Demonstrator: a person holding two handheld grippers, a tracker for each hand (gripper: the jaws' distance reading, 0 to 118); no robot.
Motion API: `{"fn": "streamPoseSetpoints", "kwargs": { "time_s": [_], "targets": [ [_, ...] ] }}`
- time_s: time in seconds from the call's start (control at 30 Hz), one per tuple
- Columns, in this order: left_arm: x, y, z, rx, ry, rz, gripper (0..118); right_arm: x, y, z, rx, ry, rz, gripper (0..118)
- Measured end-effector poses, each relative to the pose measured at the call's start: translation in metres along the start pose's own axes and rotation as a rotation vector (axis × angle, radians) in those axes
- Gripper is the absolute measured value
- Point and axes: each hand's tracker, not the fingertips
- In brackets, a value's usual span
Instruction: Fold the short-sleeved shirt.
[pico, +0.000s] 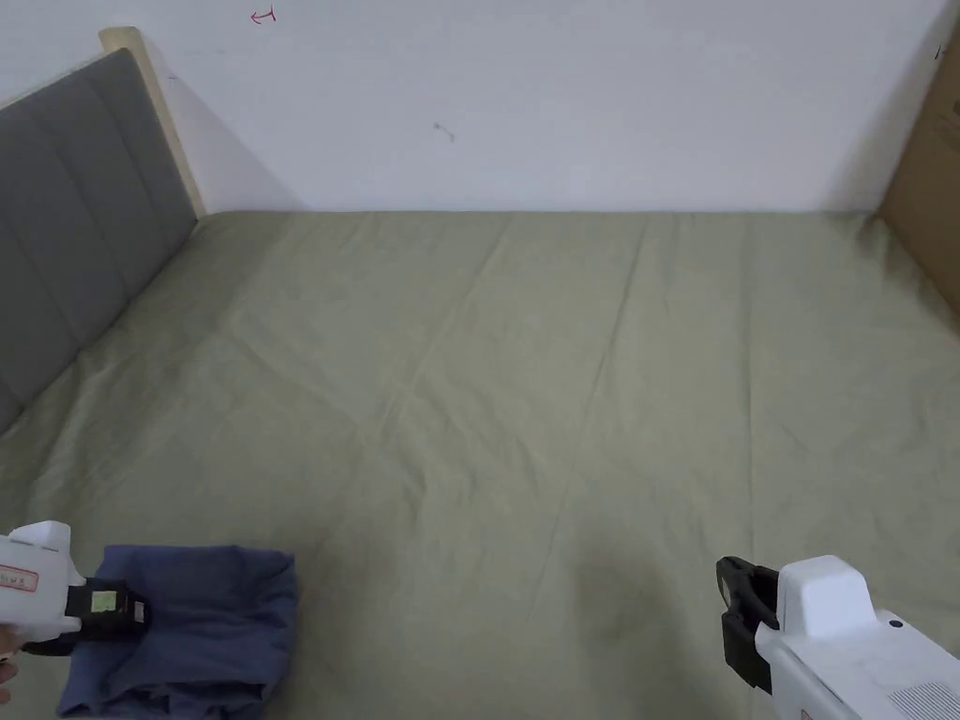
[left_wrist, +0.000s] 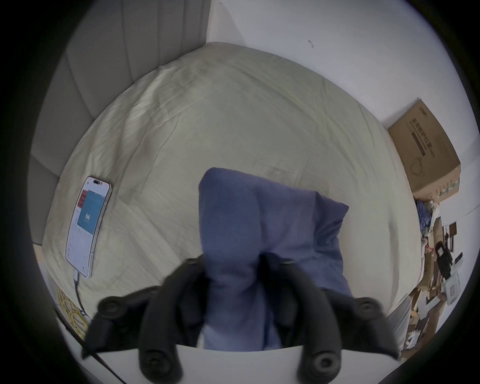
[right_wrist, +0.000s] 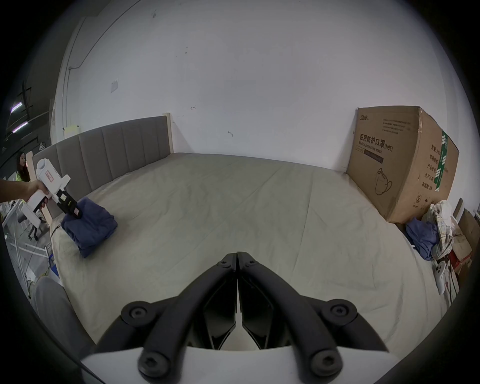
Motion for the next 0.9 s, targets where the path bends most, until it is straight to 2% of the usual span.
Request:
{"fn": "streamPoseSetpoints", "kwargs": {
  "time_s": [0.03,0.1,0.17,0.4,0.6,0.67,0.9],
  "targets": [
    [0.001,0.000,0.003,0.004,-0.005,0.000,81,0.001,0.002,0.002,0.006,-0.003,-0.003,0],
    [0.007,-0.002,0.012,0.059,0.029,0.023,84,0.003,0.004,0.007,0.019,-0.011,-0.007,0],
    [0.015,-0.004,0.025,0.127,0.059,0.003,97,0.006,0.008,0.013,0.034,-0.017,-0.024,0],
    [0.062,-0.008,0.094,0.336,0.054,-0.038,97,0.013,0.041,0.058,0.145,-0.061,-0.059,0],
    [0.127,-0.030,0.167,0.674,0.055,-0.062,96,0.024,0.076,0.104,0.249,-0.110,-0.059,0],
    [0.151,-0.043,0.190,0.804,0.014,-0.063,96,0.030,0.086,0.115,0.276,-0.127,-0.054,0],
    [0.242,-0.083,0.234,1.043,0.011,-0.163,95,0.052,0.107,0.147,0.367,-0.176,-0.044,0]
  ]
}}
